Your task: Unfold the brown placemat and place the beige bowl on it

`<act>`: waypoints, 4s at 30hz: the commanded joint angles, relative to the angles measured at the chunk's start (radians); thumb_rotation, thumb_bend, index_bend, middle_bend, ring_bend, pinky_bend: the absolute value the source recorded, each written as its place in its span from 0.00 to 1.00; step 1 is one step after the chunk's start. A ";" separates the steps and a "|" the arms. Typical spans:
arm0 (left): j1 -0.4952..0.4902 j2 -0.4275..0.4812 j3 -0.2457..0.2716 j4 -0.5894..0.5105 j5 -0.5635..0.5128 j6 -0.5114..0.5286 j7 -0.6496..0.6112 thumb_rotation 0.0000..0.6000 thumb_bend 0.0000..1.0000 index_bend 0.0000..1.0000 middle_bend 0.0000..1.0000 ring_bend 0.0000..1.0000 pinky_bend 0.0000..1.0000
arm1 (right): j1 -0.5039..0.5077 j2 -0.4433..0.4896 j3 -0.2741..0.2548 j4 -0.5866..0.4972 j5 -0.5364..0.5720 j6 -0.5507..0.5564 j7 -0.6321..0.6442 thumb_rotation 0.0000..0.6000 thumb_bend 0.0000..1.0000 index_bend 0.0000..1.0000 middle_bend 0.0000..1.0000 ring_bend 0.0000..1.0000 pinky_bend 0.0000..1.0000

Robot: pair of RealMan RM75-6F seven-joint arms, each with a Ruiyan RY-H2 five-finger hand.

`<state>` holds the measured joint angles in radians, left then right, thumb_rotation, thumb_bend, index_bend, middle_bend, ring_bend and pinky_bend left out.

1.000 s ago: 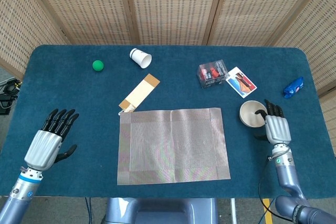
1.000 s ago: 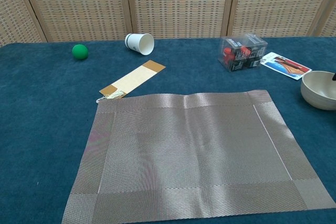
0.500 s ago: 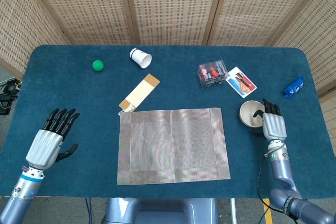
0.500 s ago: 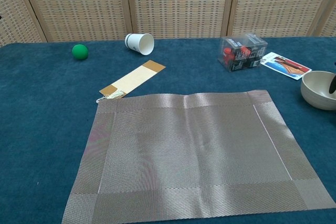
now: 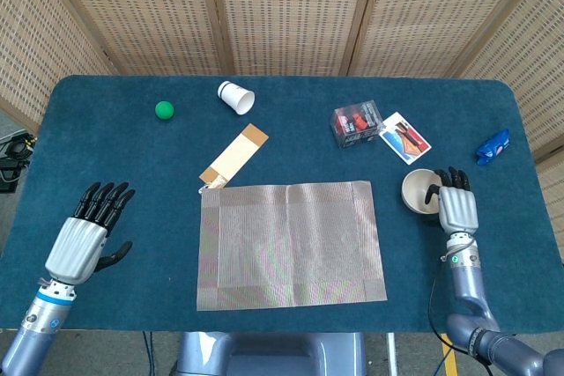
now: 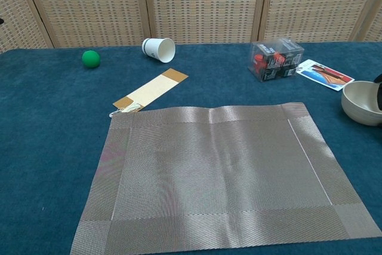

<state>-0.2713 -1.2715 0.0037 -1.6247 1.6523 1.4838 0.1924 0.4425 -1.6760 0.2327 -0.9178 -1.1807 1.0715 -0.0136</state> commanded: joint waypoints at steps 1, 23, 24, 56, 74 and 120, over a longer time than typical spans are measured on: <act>0.000 0.000 -0.001 0.000 0.001 -0.002 0.000 1.00 0.27 0.00 0.00 0.00 0.00 | -0.001 -0.005 0.001 0.004 -0.003 0.006 0.000 1.00 0.33 0.67 0.29 0.08 0.04; 0.007 0.005 -0.005 -0.008 0.023 -0.004 -0.007 1.00 0.27 0.00 0.00 0.00 0.00 | -0.016 0.007 0.000 -0.048 -0.015 0.042 -0.025 1.00 0.50 0.69 0.29 0.10 0.04; 0.008 0.005 -0.005 -0.008 0.024 -0.004 -0.007 1.00 0.27 0.00 0.00 0.00 0.00 | -0.018 0.008 0.000 -0.051 -0.017 0.045 -0.027 1.00 0.50 0.69 0.29 0.10 0.04; 0.007 0.020 -0.014 0.003 0.008 -0.033 -0.058 1.00 0.27 0.00 0.00 0.00 0.00 | 0.075 -0.023 -0.046 -0.630 -0.139 0.121 -0.455 1.00 0.50 0.70 0.29 0.10 0.05; 0.008 0.070 -0.021 -0.033 -0.036 -0.068 -0.025 1.00 0.26 0.00 0.00 0.00 0.00 | 0.037 -0.084 -0.155 -0.601 -0.227 0.164 -0.363 1.00 0.50 0.70 0.29 0.10 0.05; 0.043 0.069 -0.026 -0.034 -0.067 -0.039 0.012 1.00 0.26 0.00 0.00 0.00 0.00 | -0.195 0.310 -0.128 -0.518 -0.239 0.387 -0.025 1.00 0.22 0.29 0.01 0.00 0.00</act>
<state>-0.2326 -1.2018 -0.0249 -1.6624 1.5870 1.4419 0.2065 0.2849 -1.4101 0.1149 -1.4745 -1.4074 1.4276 -0.0896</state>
